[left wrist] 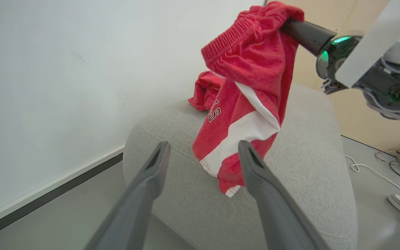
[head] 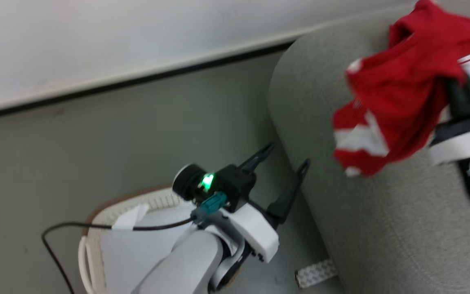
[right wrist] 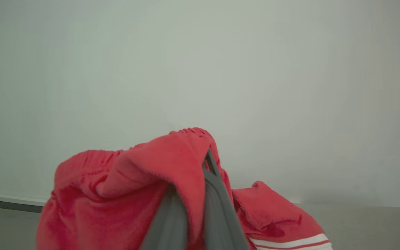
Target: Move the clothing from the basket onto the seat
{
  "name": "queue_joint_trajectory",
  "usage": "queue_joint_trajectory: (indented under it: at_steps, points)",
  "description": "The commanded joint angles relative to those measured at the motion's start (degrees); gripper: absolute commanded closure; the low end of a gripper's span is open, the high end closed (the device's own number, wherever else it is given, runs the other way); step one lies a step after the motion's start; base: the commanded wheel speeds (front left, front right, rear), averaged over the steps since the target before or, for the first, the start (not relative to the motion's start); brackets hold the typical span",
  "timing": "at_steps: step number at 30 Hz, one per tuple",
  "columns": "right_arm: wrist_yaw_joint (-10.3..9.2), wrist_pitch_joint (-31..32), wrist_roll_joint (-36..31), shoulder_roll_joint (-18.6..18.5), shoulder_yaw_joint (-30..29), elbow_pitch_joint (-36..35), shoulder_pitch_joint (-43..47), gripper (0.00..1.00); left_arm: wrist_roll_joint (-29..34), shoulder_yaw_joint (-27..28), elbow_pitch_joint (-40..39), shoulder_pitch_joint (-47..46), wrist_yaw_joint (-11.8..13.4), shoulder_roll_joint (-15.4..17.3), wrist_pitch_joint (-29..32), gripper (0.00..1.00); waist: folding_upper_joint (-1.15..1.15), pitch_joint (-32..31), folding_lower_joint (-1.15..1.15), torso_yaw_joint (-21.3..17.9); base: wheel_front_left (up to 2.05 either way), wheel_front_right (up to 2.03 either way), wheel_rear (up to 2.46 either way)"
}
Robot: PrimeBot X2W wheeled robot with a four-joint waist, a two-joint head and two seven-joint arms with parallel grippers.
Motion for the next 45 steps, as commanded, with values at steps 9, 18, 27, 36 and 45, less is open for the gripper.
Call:
queue_joint_trajectory:
  at_steps: [9, 18, 27, 36, 45]
  points:
    - [-0.13, 1.01, -6.2, -10.2, -16.78, 1.57, -19.67, 1.0, 1.59, -1.89, 1.88, -9.12, -1.1, -0.19, -2.61, 0.0, 0.0, 18.95, 0.0, 7.85, 0.0, 0.0, 0.0]
    - [-0.13, 3.77, -14.06, -15.68, -28.94, 15.71, -28.75, 1.0, -0.09, -3.15, 3.05, -11.92, -0.3, -0.34, -4.92, 0.0, 0.0, 22.33, 0.0, 11.07, 0.0, 0.0, 0.0]
    - [-0.13, 0.61, -23.51, -12.24, -42.39, 30.33, -18.43, 0.0, -2.64, -1.94, 5.86, -9.63, 2.0, -0.21, -7.52, 0.0, 0.0, 20.43, 0.0, 11.69, 0.0, 0.0, 0.0]
    - [-0.13, -0.05, -23.11, -3.99, -42.87, 20.98, -5.03, 0.0, -4.46, 1.01, 7.73, -4.09, 4.55, 2.55, -9.97, 0.0, 0.0, 11.85, 0.0, 9.45, 0.0, 0.0, 0.0]
    - [-0.13, -0.06, -21.1, 2.47, -37.0, 9.06, 11.17, 0.0, -7.52, 5.92, 8.1, 5.98, 7.79, 5.67, -11.28, 0.0, 0.0, -1.18, 0.0, 8.47, 0.0, 0.0, 0.0]
